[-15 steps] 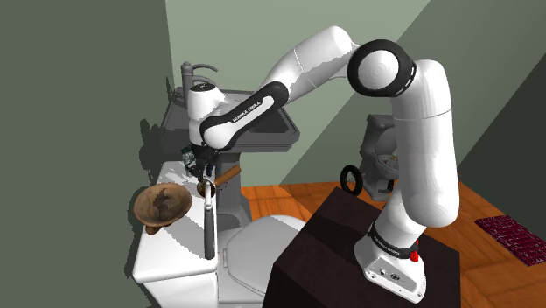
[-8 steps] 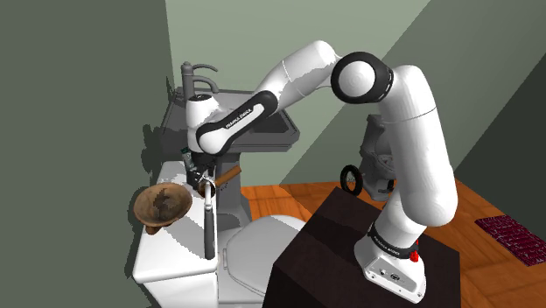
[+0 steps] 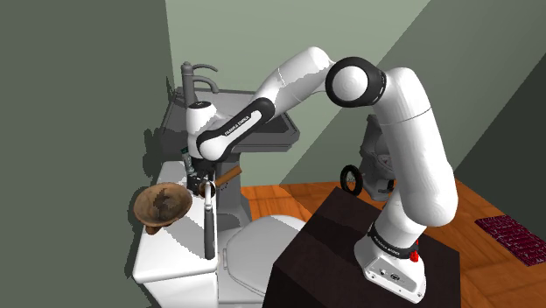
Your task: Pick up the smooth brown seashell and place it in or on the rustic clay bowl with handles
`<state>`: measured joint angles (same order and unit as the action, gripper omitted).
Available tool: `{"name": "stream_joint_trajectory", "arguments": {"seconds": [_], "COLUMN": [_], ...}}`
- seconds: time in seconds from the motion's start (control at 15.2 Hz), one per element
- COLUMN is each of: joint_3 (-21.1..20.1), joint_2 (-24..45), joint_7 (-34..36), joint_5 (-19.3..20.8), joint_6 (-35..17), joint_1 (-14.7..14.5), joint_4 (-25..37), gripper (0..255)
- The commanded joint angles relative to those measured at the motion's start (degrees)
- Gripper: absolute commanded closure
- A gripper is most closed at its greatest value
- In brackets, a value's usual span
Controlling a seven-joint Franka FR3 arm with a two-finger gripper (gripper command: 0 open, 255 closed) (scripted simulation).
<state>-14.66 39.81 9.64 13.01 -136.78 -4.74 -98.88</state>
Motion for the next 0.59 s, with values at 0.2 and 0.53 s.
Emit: {"name": "stream_joint_trajectory", "arguments": {"seconds": [0.2,0.53], "joint_3": [0.0,0.0], "joint_2": [0.0,0.0], "joint_7": [0.0,0.0], "joint_5": [0.0,0.0], "joint_6": [0.0,0.0], "joint_1": [0.0,0.0], "joint_4": [0.0,0.0], "gripper": [255,255]}}
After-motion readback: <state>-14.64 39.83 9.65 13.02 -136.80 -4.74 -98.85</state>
